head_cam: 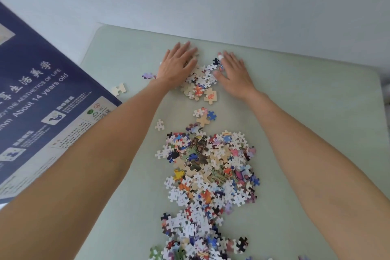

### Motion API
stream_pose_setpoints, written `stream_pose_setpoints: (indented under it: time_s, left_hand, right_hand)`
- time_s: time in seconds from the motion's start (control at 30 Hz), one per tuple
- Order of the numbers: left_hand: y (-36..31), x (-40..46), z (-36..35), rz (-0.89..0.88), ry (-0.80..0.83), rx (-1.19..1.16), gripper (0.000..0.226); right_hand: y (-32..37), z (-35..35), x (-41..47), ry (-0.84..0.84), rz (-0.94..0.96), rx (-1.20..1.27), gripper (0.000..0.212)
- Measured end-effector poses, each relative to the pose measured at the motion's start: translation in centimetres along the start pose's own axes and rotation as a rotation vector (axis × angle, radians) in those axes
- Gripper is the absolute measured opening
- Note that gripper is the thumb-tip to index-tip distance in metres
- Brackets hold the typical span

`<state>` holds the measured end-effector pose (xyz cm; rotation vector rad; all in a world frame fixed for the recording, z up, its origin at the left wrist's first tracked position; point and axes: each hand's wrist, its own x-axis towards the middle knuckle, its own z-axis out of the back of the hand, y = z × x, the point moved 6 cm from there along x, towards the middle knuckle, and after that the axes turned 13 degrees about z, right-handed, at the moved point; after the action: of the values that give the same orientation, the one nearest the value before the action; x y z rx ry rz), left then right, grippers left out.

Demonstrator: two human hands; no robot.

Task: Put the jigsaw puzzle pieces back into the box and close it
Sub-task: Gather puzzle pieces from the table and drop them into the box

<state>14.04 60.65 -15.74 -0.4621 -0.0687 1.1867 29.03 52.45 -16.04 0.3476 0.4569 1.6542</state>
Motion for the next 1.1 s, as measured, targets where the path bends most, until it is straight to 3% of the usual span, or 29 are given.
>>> stream_pose_setpoints:
  time_s: [0.1, 0.33, 0.47, 0.67, 0.7, 0.87, 0.97, 1.1]
  left_hand:
    - [-2.0, -2.3, -1.5, -0.167, 0.067, -0.007, 0.046]
    - [-3.1, -13.8, -3.1, -0.259, 0.224, -0.170, 0.048]
    - [-2.8, -21.1, -2.9, -0.206, 0.335, -0.315, 0.038]
    - [-1.4, -28.0, -2.4, -0.158, 0.425, -0.360, 0.043]
    - [-0.5, -28.6, -1.8, -0.148, 0.404, -0.361, 0.041]
    - [5.0, -27.2, 1.6, -0.072, -0.029, -0.107, 0.044]
    - [7.0, -25.0, 1.5, 0.029, -0.032, 0.108, 0.056]
    - [8.1, -22.3, 0.9, 0.096, -0.003, 0.189, 0.060]
  right_hand:
    - [1.2, -0.7, 0.0, 0.065, 0.051, 0.011, 0.056]
    - [4.4, -2.4, -10.0, 0.163, 0.201, 0.048, 0.059]
    - [8.0, -4.1, -16.8, 0.210, 0.213, 0.079, 0.065]
    - [11.3, -5.2, -22.4, 0.245, 0.236, 0.143, 0.068]
    - [12.0, -4.6, -22.3, 0.222, 0.245, 0.160, 0.066]
    - [13.3, -1.2, -15.6, 0.046, 0.313, 0.123, 0.040]
    - [13.1, -2.3, -8.5, 0.051, 0.385, 0.081, 0.035]
    - [13.5, -5.8, 1.4, 0.171, 0.453, -0.028, 0.051]
